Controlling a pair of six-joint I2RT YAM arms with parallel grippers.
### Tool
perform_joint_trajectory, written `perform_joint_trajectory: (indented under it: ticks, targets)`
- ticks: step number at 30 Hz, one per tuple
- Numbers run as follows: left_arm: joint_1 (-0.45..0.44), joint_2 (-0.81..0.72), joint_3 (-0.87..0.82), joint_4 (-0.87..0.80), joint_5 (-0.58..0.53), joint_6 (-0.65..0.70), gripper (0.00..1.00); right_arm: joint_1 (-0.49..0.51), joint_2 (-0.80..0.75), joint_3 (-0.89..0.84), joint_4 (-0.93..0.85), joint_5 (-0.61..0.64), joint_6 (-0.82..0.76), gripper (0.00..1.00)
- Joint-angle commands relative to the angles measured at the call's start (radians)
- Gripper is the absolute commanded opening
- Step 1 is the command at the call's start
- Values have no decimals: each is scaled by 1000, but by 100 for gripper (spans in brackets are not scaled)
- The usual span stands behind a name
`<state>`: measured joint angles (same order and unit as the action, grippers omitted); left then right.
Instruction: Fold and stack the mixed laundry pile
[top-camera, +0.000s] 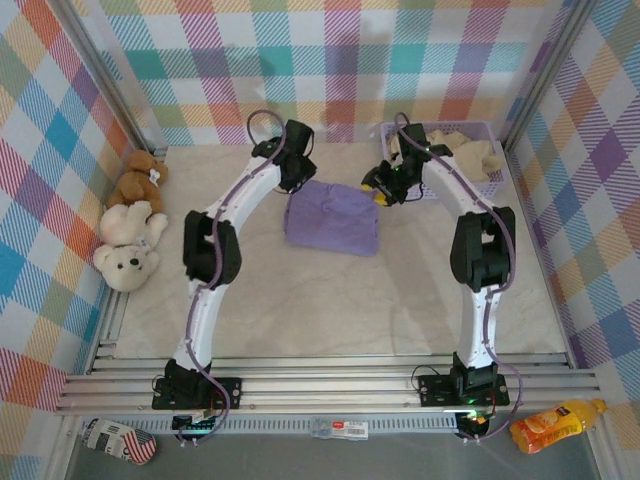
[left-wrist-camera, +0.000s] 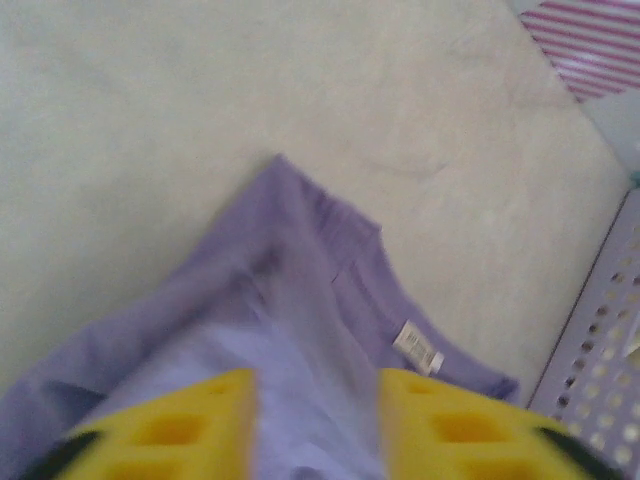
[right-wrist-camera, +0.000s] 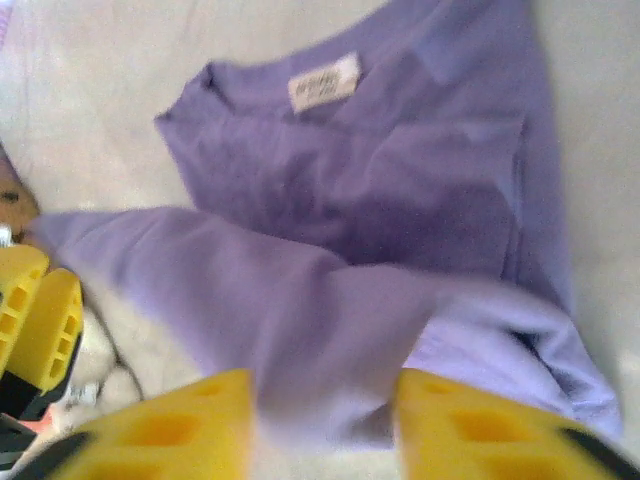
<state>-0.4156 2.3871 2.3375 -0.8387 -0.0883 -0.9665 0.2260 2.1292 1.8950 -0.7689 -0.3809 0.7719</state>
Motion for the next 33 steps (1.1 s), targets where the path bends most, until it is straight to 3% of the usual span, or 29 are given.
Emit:
perform_joint_trajectory:
  ticks: [1,5,9,15,22,26,33]
  targets:
    - [22,144,276,-198,88,42,100,-37,56,88,29,46,55,85]
    - [24,104,249,-161,82,65,100,-34,32,115,57,82,-36,89]
    - [22,-10,88,-95,92,97,100,-14,14,86,45,89,-130,84]
    - [1,-252,-298,15,148,154,99,82,63,48,14,152,-289,63]
    - [-21,-563,-816,136,176,122,100,166,145,1,-2,258,-376,61]
    - [-34,-694,-1028,184,158,70,100,193,109,-134,0,264,-378,59]
    - [-24,-789,-1155,155,30,-11,100,327,7,-305,17,12,-259,60]
